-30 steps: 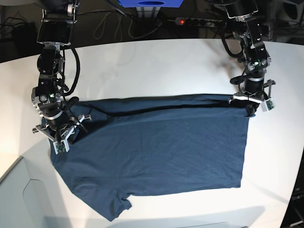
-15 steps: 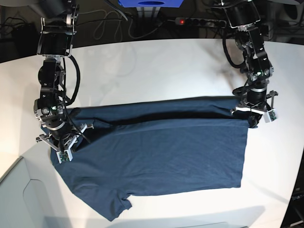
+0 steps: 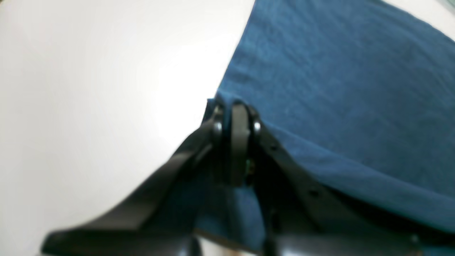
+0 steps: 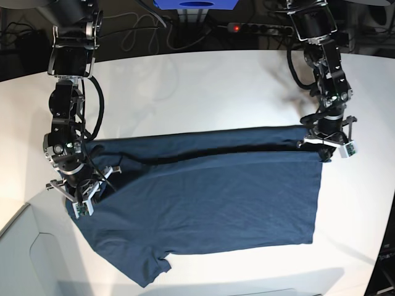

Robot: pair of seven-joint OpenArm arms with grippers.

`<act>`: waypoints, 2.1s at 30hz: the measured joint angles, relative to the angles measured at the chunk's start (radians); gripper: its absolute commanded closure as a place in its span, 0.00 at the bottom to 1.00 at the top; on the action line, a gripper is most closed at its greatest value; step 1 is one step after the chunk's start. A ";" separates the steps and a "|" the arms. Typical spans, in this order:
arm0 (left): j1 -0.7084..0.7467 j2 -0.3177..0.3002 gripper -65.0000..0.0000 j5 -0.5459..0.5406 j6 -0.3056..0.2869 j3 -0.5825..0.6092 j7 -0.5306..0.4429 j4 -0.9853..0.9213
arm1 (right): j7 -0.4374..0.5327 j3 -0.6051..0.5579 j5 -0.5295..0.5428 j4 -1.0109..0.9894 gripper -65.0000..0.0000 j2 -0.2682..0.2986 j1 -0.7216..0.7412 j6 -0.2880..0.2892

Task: Fold the T-shirt properly
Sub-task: 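Lift the collar edge and fold it over toward the hem, then drag the held collar edge back toward the robot, flattening the shirt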

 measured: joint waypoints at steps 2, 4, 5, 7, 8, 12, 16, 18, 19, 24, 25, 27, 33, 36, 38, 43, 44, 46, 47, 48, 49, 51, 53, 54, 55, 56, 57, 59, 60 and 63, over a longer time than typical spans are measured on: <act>-0.014 -0.001 1.00 0.001 0.000 0.000 -0.002 0.000 | 0.005 0.000 0.000 0.000 1.00 0.000 0.002 0.000; -0.024 -0.003 1.00 0.001 0.000 0.000 -0.008 0.000 | 0.001 0.000 0.000 -0.001 1.00 0.000 -0.001 0.000; -0.025 -0.003 1.00 0.001 0.000 0.000 -0.007 0.000 | 0.000 0.000 0.000 -0.002 1.00 0.000 -0.002 0.000; -0.027 -0.002 1.00 0.001 0.000 0.000 -0.003 0.000 | 0.001 0.000 0.000 -0.002 1.00 0.000 -0.001 0.000; -0.030 -0.003 1.00 0.001 0.000 0.000 0.000 0.000 | 0.002 0.000 0.000 -0.002 1.00 0.000 -0.001 0.000; -0.048 -0.003 0.98 0.001 0.002 -0.001 0.000 0.000 | -0.003 0.000 0.000 -0.002 0.89 0.000 -0.001 0.000; -0.061 -0.003 0.68 0.000 0.007 -0.005 0.092 0.001 | -0.005 0.000 -0.001 -0.002 0.56 0.001 -0.001 0.000; -0.061 -0.003 0.56 0.004 0.009 -0.009 0.097 0.005 | -0.004 0.000 -0.001 -0.002 0.41 0.001 -0.001 0.000; -0.061 -0.003 0.52 0.004 0.008 -0.010 0.097 0.008 | -0.003 0.000 0.000 -0.002 0.35 0.001 -0.001 0.000; -0.043 -0.004 0.52 -0.002 0.013 -0.011 0.093 0.075 | -0.003 0.005 -0.003 0.024 0.26 0.004 -0.004 0.000; -0.024 -0.003 0.52 -0.007 0.012 -0.012 0.092 0.102 | -0.004 0.006 -0.001 0.033 0.26 0.007 -0.007 0.000; 0.028 0.006 0.52 -0.014 0.000 -0.038 0.089 0.155 | 0.000 0.020 0.006 0.068 0.26 0.018 -0.037 0.000; 0.095 0.036 0.52 -0.004 0.006 -0.101 0.089 0.097 | -0.011 0.063 0.000 0.145 0.26 0.021 -0.166 0.000; 0.078 0.043 0.52 -0.011 -0.002 -0.094 0.092 0.019 | 0.006 0.060 0.006 0.182 0.26 0.020 -0.204 0.000; 0.069 0.044 0.52 -0.012 -0.003 -0.090 0.093 -0.006 | 0.000 0.060 0.002 0.198 0.26 0.022 -0.234 0.000; 0.039 0.039 0.52 -0.008 0.003 -0.093 0.089 -0.044 | 0.001 0.061 0.000 0.238 0.26 0.026 -0.282 0.000; 0.039 0.039 0.52 -0.011 0.003 -0.092 0.089 -0.046 | 0.001 0.065 0.000 0.247 0.26 0.026 -0.288 0.000; 0.040 0.039 0.52 -0.011 0.000 -0.090 0.087 -0.046 | 0.008 0.105 0.010 0.264 0.26 0.026 -0.307 0.000; 0.040 0.039 0.53 -0.011 0.000 -0.090 0.086 -0.046 | 0.006 0.127 0.007 0.264 0.26 0.029 -0.312 0.000; 0.040 0.039 0.53 -0.011 0.000 -0.090 0.085 -0.047 | -0.004 0.146 -0.001 0.264 0.26 0.034 -0.317 0.000; 0.042 0.039 0.54 -0.010 0.000 -0.093 0.082 -0.047 | -0.004 0.166 -0.003 0.262 0.26 0.035 -0.317 0.000; 0.043 0.039 0.61 -0.010 0.000 -0.093 0.083 -0.047 | -0.002 0.202 0.002 0.262 0.26 0.034 -0.316 0.000; 0.043 0.042 0.74 -0.010 0.000 -0.093 0.085 -0.047 | 0.001 0.240 0.005 0.256 0.27 0.034 -0.314 0.000; 0.045 0.042 0.79 -0.011 0.000 -0.092 0.085 -0.047 | 0.006 0.248 0.000 0.241 0.27 0.035 -0.314 0.000; 0.045 0.042 0.84 -0.011 0.000 -0.092 0.085 -0.047 | 0.004 0.249 0.001 0.217 0.27 0.037 -0.311 0.000; 0.045 0.041 0.88 -0.011 0.000 -0.093 0.086 -0.047 | 0.000 0.248 0.003 0.187 0.27 0.043 -0.310 0.002; 0.046 0.041 0.91 -0.010 0.000 -0.094 0.086 -0.047 | 0.002 0.241 0.005 0.163 0.27 0.048 -0.309 0.014; 0.045 0.041 0.99 -0.010 0.000 -0.094 0.086 -0.048 | -0.006 0.248 0.001 0.103 0.27 0.051 -0.275 0.074; 0.045 0.042 1.00 -0.011 0.000 -0.094 0.085 -0.048 | 0.002 0.250 -0.004 0.071 0.27 0.051 -0.250 0.091; 0.045 0.041 1.00 -0.011 0.000 -0.095 0.086 -0.048 | 0.007 0.248 0.002 0.006 0.27 0.054 -0.194 0.117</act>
